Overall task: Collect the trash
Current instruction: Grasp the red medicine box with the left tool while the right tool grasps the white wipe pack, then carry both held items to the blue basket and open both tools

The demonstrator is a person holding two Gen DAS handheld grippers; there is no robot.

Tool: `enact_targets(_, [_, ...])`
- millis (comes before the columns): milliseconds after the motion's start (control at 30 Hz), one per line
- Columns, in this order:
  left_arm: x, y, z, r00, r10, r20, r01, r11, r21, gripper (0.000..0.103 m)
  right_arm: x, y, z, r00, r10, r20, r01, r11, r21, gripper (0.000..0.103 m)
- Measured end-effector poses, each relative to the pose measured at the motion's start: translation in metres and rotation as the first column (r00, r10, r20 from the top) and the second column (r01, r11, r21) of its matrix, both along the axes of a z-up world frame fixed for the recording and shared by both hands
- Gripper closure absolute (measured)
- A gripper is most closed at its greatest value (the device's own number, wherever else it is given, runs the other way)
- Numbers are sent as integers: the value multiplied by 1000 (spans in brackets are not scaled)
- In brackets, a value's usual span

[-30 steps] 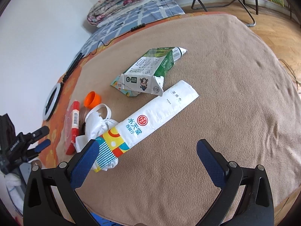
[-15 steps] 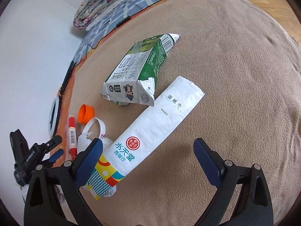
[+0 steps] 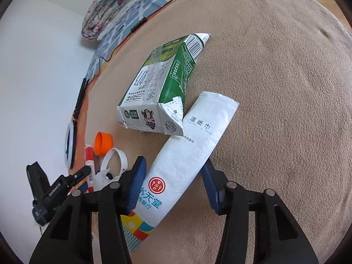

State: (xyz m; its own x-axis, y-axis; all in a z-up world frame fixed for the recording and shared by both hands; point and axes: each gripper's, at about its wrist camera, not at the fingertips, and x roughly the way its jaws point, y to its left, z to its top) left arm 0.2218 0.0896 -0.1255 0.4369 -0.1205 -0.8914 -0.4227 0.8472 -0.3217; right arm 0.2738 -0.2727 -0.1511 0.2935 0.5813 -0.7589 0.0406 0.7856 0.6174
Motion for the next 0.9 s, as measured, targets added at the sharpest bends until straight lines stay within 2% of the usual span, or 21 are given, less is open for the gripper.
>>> enact_targets(133, [-4, 3, 6, 1000, 11, 21, -11, 1000, 22, 15, -3, -4, -2, 1000, -6, -14, 6, 1000, 28, 88])
enact_targets(167, [-5, 5, 9, 999, 15, 29, -15, 1000, 22, 15, -4, -5, -1, 1000, -8, -11, 8, 1000, 27, 91])
enact_targets(300, [-12, 11, 19, 998, 24, 58, -24, 1000, 3, 16, -10, -8, 7, 1000, -18, 7, 18, 1000, 15, 94])
enact_targets(600, [-31, 21, 50, 991, 32, 129, -34, 999, 10, 16, -27, -15, 33, 996, -20, 82, 22, 999, -23, 96])
enact_targets(900, [-59, 9, 85, 979, -29, 203, 20, 999, 46, 16, -51, -11, 64, 982, 31, 186, -20, 998, -60, 96])
